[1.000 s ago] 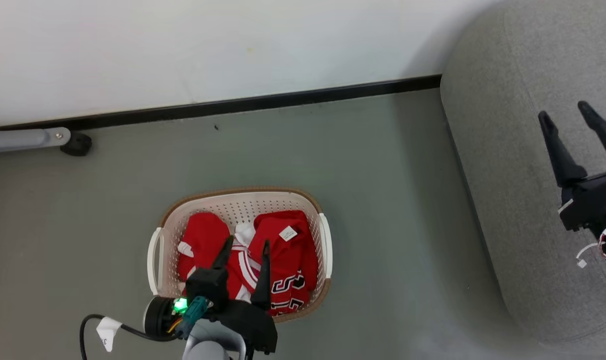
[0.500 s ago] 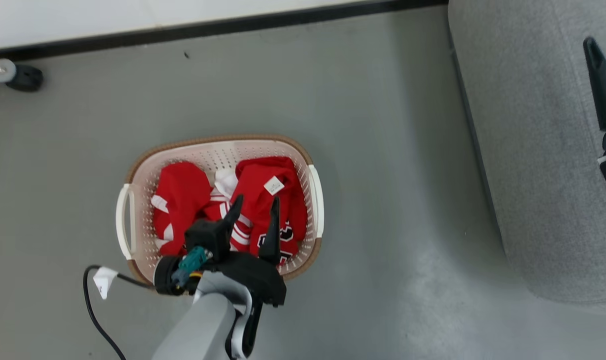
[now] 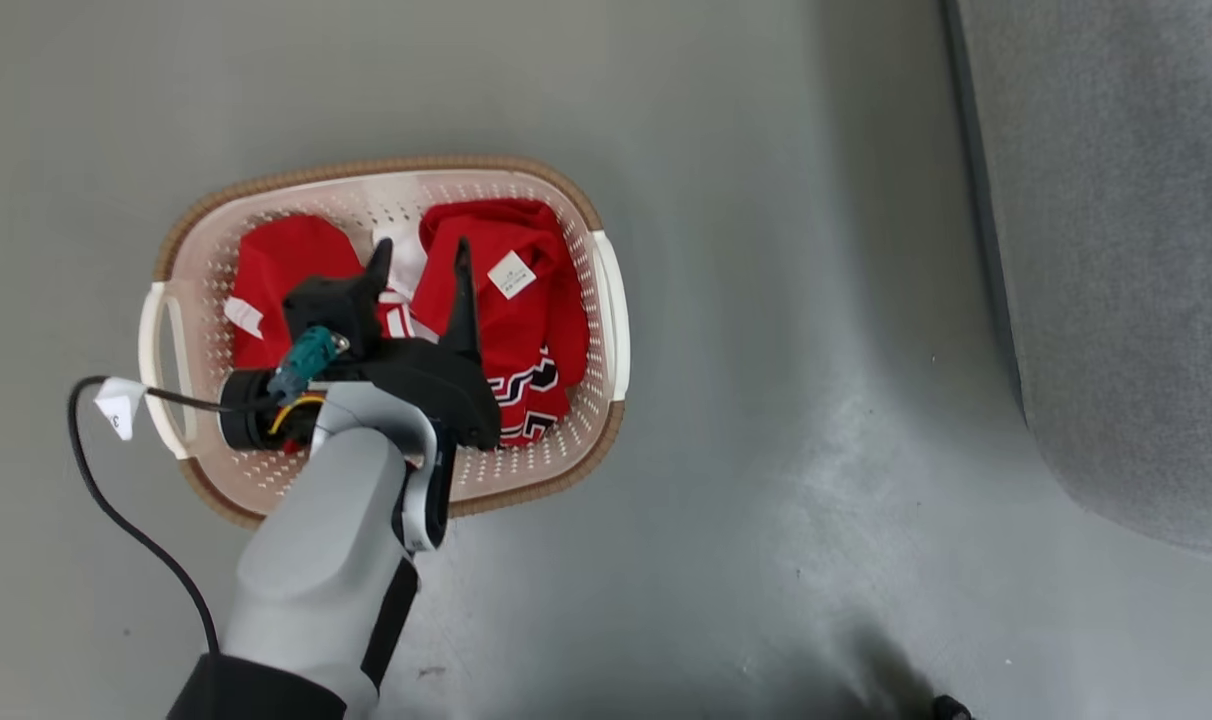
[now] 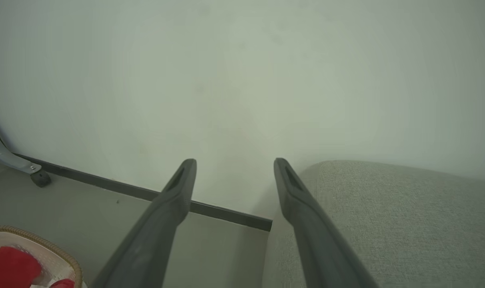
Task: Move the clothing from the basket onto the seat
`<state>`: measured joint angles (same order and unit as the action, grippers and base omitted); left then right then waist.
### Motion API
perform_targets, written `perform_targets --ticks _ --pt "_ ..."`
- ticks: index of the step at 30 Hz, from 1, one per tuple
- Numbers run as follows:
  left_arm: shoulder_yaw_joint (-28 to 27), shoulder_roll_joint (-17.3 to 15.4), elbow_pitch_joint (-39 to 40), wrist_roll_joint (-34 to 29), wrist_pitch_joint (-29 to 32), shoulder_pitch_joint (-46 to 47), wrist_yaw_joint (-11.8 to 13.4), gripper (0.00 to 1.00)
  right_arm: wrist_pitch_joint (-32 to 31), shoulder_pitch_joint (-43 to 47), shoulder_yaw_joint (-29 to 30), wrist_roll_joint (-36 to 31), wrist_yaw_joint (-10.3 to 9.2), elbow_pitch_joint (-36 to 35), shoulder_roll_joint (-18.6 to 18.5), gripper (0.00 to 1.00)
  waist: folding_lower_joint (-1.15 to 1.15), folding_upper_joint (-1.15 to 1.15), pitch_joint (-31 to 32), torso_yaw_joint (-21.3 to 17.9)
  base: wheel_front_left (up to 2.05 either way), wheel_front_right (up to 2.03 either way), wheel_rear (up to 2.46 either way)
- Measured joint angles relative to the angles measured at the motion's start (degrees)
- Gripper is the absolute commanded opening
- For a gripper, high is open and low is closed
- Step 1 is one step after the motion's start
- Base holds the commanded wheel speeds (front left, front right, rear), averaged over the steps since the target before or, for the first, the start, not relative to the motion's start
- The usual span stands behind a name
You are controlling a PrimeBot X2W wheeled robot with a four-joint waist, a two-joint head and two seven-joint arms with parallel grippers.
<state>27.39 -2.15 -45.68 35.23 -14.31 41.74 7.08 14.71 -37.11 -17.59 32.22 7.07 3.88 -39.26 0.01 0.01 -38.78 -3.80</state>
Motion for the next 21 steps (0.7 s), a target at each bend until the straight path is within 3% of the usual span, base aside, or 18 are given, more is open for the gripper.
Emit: perform_targets --ticks 11,21 --pt "-1.97 0.16 -9.92 -1.11 0.00 5.26 0.00 1.00 0.00 -0.05 1.12 1.14 0.00 -1.25 -0.26 1.00 0.00 0.00 -7.19 -0.91 0.00 0.00 0.00" --pt "-5.16 0.32 -16.68 -3.65 0.01 7.93 0.00 1.00 0.00 -0.08 1.62 1.63 0.00 -3.10 -0.36 1.00 -0.01 0.00 -8.56 -0.44 0.00 0.00 0.00"
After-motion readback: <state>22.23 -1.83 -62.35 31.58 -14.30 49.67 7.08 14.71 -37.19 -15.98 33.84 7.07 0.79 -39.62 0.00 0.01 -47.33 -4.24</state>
